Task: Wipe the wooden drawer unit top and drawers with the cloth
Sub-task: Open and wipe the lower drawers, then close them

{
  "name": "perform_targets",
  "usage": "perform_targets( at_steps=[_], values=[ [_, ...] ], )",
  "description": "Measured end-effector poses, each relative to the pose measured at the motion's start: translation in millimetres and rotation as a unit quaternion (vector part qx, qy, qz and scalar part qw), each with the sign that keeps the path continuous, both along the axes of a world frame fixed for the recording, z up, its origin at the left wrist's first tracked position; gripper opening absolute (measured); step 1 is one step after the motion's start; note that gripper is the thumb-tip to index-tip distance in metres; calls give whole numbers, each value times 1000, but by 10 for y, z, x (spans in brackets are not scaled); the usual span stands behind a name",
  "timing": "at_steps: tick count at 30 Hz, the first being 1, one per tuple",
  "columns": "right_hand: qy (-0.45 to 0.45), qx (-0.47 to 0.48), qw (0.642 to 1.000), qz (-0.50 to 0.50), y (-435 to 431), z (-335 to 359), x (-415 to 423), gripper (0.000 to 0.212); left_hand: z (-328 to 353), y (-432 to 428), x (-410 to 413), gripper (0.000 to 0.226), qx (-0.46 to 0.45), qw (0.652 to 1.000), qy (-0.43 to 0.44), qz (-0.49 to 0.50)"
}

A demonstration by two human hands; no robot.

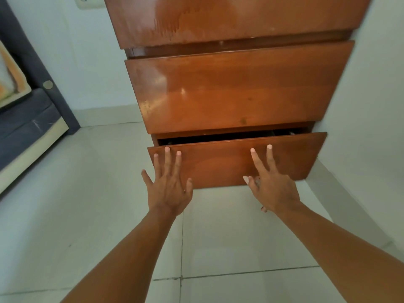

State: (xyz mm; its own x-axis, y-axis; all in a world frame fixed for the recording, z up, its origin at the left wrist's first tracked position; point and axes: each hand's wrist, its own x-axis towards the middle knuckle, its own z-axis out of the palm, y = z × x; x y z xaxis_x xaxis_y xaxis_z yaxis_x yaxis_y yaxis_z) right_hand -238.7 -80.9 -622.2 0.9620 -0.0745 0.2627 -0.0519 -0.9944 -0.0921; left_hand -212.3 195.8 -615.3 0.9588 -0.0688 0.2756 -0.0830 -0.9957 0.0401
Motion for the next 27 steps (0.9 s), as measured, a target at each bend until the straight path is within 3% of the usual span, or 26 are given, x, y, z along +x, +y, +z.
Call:
perform_targets(
  at_steps=[10,14,17,19,21,24,27],
  values=[
    [26,20,999,-14,1,19,419,80,-30,-93,428,84,-17,1000,6,2],
    [89,96,991,-17,-8,127,397,88,82,-29,378,88,7,999,51,-7],
    [183,335,921,-71,18,457,255,80,439,-84,159,86,20,988,133,-70],
    [227,435,870,-47,56,820,93,57,839,-191,-27,79,5,974,163,-160],
    [299,475,828,-9,89,1362,-115,41,1352,-300,-199,73,-23,957,178,-227],
    [397,502,768,15,123,2418,-372,48,2289,-393,-389,66,-72,936,214,-271],
    [460,497,736,23,150,3567,-554,53,3375,-408,-528,39,-112,920,237,-292]
  ],
)
